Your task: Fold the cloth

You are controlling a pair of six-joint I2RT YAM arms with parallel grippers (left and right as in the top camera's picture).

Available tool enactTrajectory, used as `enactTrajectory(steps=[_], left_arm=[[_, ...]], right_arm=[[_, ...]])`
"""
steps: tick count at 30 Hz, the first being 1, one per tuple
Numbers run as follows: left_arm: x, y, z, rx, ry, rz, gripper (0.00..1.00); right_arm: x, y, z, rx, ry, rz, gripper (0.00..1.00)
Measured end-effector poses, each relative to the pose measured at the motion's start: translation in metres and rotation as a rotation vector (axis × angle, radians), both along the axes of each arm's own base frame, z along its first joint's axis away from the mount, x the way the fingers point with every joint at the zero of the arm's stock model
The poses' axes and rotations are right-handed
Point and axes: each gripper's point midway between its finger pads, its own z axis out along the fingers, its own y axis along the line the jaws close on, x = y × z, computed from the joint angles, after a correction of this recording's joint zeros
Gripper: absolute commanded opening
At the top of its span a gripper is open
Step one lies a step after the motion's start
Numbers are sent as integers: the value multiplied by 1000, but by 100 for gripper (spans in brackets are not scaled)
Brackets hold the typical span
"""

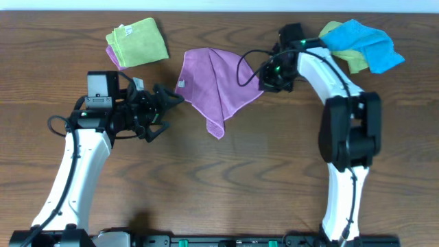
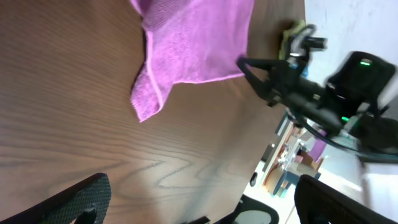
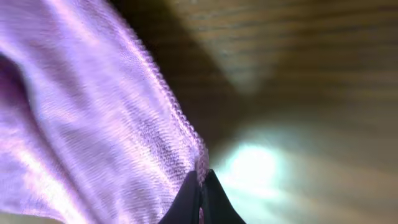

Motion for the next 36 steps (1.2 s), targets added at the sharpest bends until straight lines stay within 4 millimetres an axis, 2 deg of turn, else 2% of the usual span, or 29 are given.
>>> enactTrajectory(steps=[1,2,4,6,9,18,23,29,32,36], left_arm=[[1,-4,1,0,-14,-12,95],[2,-8,3,-1,-28,-25,95],[2,-19,5,-3,-51,-56,95],[1,-29,5,-6,-60,-83,95],[-5,-47,-2,-9,-36,-132,95],[-18,-81,-41,-1,84,-225,95],[-28,-95,-47,0,116,-259,95],[-28,-114,-44,-10,80,-277,95],[-32,-121,-52,-19,74,-274,95],[-47,-129,-75,-44,111,-257,95]], right_arm=[[-2,-4,12,-19,-15,5,1],[-6,-9,36,-41,-48,9,1],[-15,-18,69,-81,-89,10,1],[-22,-25,94,-112,-130,7,1],[-25,-34,117,-151,-181,-1,1],[-24,-43,119,-201,-199,-5,1],[-24,-45,119,-212,-201,-8,1],[-23,-46,119,-222,-202,-11,1],[-23,-46,119,-223,-203,-11,1],[-23,-47,119,-224,-204,-12,1]])
